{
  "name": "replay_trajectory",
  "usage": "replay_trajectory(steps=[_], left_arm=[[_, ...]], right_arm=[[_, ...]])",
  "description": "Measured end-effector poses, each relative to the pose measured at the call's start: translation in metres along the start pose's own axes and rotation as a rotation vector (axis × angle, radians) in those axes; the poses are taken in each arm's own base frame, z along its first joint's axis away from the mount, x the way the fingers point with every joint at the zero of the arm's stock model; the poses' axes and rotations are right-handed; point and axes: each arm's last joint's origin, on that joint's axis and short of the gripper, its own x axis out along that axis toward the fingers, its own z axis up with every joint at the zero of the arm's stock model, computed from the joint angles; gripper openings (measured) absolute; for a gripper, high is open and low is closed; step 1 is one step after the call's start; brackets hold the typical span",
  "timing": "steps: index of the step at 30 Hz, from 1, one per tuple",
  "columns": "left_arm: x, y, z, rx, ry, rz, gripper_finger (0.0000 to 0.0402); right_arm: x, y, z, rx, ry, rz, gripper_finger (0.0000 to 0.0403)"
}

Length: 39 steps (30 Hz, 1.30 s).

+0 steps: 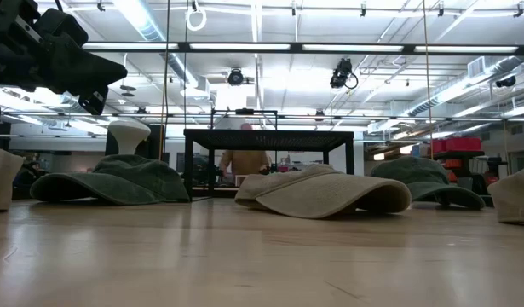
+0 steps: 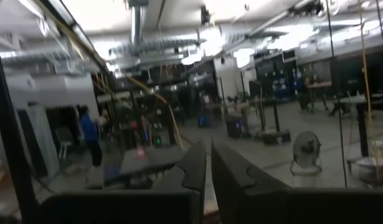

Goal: Pick & Place hat
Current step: Put the green cap on the shelf

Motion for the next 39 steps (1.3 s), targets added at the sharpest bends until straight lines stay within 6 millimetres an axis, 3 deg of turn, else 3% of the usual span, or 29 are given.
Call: replay_trajectory(steps=[39], left_arm=[[0.000,0.000,0.000,0.000,0.000,0.000,0.0039]], right_arm=[[0.035,0.002,-0.073,-0.145,0.607,-0.053,0.0029]])
